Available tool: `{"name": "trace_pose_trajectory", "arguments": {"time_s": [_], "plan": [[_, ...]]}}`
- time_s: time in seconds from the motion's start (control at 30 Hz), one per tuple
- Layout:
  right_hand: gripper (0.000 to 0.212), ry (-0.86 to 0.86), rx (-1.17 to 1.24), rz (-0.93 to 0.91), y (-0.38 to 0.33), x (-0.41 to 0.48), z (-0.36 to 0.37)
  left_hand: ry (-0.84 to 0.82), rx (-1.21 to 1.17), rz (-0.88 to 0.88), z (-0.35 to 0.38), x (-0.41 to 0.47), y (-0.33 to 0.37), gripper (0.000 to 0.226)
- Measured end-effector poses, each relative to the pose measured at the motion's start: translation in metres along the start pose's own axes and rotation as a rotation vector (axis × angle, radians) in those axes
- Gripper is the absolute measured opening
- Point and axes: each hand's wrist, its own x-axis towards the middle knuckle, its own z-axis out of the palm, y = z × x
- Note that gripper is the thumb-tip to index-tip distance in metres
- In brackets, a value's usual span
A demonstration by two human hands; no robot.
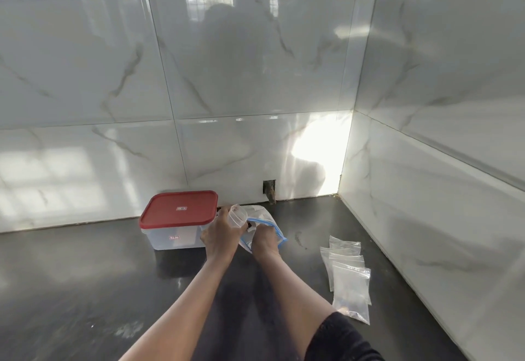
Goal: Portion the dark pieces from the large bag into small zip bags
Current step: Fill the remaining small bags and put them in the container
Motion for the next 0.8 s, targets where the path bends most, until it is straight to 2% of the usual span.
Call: {"name": "trace_pose_trajectory", "arguments": {"time_s": [0.1,0.43,0.63,0.8], "plan": [[0.036,0.028,-0.039,-0.008,-0.003,-0.002,-0.003,0.006,0.001,0.002,-0.001,-0.001,0.001,0.042],[0.035,-0.042,-0.156,-0.027,-0.006,-0.004,-0.007,0.046,-0.01,-0.015,-0.003,0.002,-0.002,0.041],[0.037,-0.018,-0.098,0.018,-0.014,-0.008,0.007,0.078,0.023,-0.045,-0.011,0.011,-0.014,0.048],[0.038,-0.076,-0.052,0.053,-0.019,-0.013,0.017,0.102,0.054,-0.04,-0.017,0.014,-0.016,0.048]]}}
